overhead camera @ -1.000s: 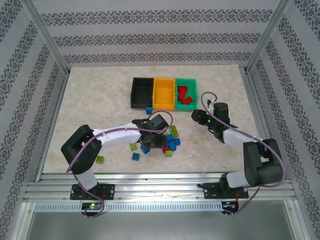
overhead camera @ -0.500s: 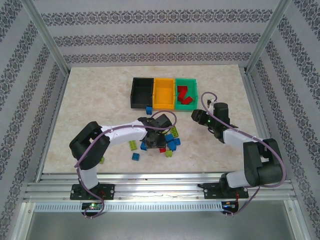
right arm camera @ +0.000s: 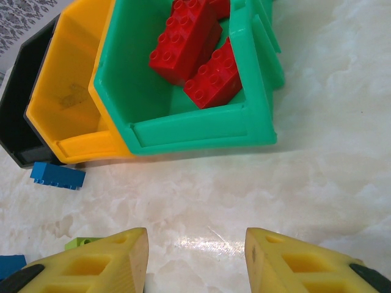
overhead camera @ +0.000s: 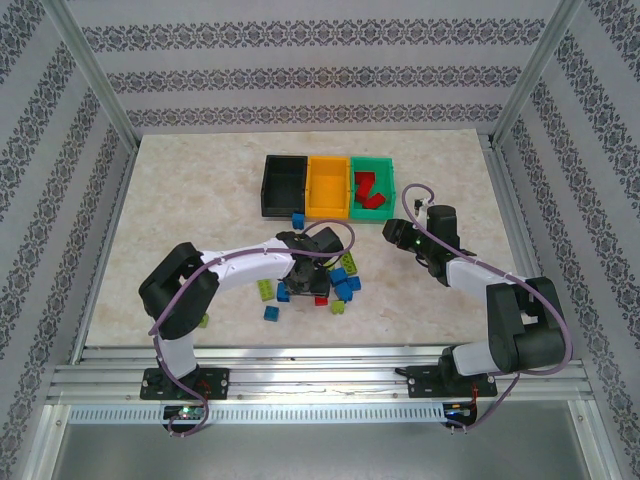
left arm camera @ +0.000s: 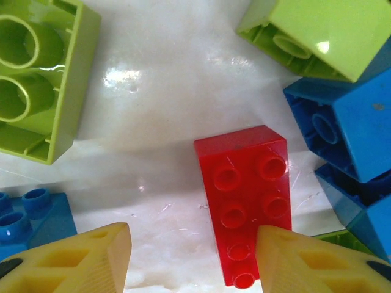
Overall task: Sort the legos into containers by color
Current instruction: Move the lego to the bottom-center of the table, then pick up the lego from the middle-left of the table.
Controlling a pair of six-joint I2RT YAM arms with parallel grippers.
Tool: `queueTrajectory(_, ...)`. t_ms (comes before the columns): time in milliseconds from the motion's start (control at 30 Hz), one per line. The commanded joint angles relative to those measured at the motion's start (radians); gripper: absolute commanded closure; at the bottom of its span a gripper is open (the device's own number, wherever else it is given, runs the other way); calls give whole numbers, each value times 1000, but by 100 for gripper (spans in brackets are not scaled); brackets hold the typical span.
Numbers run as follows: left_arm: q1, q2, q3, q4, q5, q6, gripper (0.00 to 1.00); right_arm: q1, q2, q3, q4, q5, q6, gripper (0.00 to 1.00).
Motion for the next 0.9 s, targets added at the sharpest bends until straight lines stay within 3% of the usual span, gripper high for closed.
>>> queueTrajectory(0,-19,-37,16,-12,-10,4,43,-10,15,7,17,-13,5,54)
queueTrajectory(167,-19,-72,-33,74,-12,-24,41,-10,19,8,18,-22,8,54)
queueTrajectory(433,-31,31,24,42,27,-24,40,-10,21,9,17,-20,7,54)
queueTrajectory(733,-32,92,50,-2,35,-14,52,-9,22,9,16,-18,5,54)
queueTrajectory(867,-31,54,58,10,17,-4,70,-9,22,10,17,-20,7,54)
